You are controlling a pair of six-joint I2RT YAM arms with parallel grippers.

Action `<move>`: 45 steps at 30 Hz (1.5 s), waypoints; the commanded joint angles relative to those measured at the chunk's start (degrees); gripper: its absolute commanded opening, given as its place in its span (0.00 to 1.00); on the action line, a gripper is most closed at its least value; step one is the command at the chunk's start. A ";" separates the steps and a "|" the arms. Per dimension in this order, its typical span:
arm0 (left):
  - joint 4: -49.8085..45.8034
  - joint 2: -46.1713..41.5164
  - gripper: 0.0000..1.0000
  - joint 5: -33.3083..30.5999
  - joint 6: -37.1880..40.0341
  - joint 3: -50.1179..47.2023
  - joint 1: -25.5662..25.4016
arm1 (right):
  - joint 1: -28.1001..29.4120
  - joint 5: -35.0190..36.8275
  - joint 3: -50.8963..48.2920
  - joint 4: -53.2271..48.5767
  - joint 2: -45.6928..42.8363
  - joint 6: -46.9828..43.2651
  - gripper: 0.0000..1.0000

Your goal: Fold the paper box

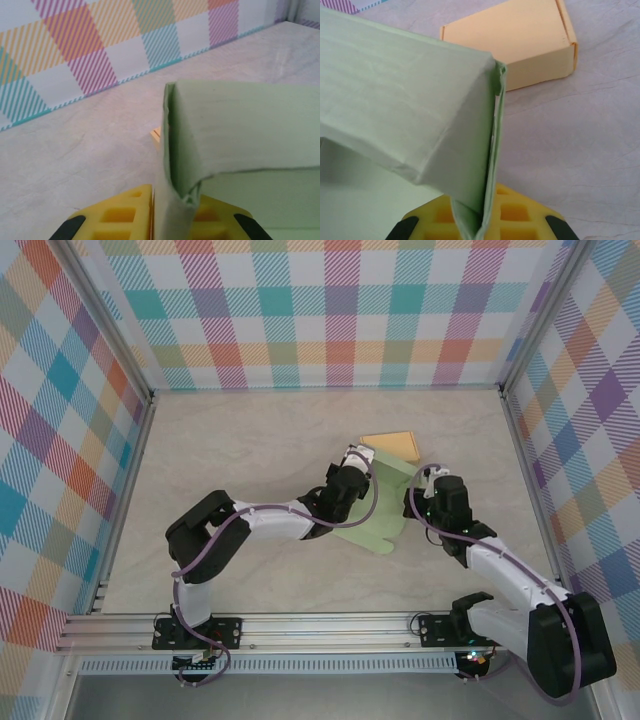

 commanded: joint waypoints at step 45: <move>-8.76 -23.01 0.56 3.86 -8.94 -14.06 0.05 | 13.45 17.23 16.02 -21.18 6.27 15.68 0.00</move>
